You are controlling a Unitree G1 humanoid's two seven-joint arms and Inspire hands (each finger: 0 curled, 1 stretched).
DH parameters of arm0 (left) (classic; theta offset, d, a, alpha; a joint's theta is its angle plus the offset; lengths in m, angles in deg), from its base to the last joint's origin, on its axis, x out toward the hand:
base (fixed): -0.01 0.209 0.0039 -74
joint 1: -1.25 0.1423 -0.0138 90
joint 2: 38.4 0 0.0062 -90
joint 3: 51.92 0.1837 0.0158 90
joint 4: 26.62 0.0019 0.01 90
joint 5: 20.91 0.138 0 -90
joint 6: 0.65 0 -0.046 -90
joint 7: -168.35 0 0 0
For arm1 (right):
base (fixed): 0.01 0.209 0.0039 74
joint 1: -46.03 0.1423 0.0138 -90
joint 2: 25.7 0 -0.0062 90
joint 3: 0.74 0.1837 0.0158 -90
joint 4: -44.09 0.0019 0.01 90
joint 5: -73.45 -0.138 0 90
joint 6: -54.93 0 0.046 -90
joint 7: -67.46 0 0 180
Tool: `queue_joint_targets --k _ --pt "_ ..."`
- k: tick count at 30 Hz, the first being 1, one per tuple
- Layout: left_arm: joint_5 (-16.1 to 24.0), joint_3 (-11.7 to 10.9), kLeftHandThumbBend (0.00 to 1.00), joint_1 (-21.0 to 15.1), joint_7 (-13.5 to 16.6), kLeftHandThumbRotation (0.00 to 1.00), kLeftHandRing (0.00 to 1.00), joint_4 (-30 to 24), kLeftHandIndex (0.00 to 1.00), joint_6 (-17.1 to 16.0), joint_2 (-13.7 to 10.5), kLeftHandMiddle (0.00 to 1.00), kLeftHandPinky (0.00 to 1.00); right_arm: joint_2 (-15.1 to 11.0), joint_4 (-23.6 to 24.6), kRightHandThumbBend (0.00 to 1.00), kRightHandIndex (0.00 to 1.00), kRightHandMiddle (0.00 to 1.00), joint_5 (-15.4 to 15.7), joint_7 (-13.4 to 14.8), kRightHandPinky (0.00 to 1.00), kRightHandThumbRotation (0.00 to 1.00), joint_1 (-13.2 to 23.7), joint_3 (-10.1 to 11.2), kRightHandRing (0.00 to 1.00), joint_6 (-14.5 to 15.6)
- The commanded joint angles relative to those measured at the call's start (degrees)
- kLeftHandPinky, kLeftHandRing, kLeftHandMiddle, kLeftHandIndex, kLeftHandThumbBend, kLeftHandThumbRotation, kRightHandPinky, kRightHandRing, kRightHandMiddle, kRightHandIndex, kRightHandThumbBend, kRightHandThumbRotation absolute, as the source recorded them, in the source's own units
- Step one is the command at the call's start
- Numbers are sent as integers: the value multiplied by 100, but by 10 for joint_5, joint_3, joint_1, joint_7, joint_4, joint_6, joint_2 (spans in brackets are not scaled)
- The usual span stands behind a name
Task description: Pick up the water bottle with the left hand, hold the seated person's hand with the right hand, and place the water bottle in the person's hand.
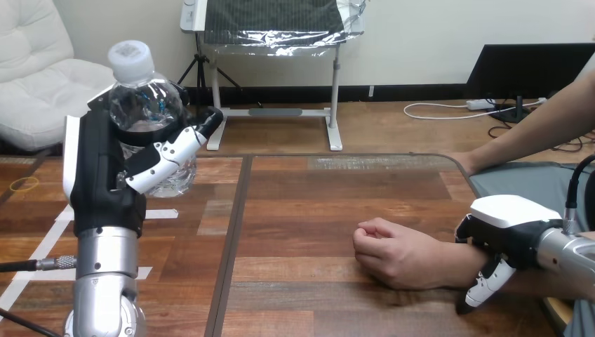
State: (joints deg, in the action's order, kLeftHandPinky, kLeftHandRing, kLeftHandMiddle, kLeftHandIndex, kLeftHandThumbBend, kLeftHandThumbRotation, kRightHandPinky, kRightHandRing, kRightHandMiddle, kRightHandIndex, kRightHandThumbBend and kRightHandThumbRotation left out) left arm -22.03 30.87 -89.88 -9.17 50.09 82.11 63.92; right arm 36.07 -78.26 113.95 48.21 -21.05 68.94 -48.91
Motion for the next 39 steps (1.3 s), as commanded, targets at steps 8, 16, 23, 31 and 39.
queue_joint_targets --k 8,16,23,31,39 --pt "-5 0 57 -35 -5 0 28 -11 41 -14 -4 34 22 50 -18 95 46 42 -19 20 26 20 -29 -18 34 -13" --pt "-5 0 57 -36 -5 0 28 -12 41 -12 -3 34 22 53 -19 92 41 37 -28 39 23 15 -31 -15 30 -24" --pt "0 0 57 -37 -4 0 28 -10 41 -13 -4 34 22 54 -20 89 37 33 -29 43 19 12 -29 -17 25 -25" --pt "3 1 57 -37 -1 0 28 -15 41 -4 -3 34 22 51 -23 88 33 30 -28 44 16 10 -25 -18 21 -32" --pt "-3 0 57 -39 -2 0 28 -14 41 -6 -3 34 22 46 -27 87 33 29 -24 45 14 8 -21 -20 20 -38"
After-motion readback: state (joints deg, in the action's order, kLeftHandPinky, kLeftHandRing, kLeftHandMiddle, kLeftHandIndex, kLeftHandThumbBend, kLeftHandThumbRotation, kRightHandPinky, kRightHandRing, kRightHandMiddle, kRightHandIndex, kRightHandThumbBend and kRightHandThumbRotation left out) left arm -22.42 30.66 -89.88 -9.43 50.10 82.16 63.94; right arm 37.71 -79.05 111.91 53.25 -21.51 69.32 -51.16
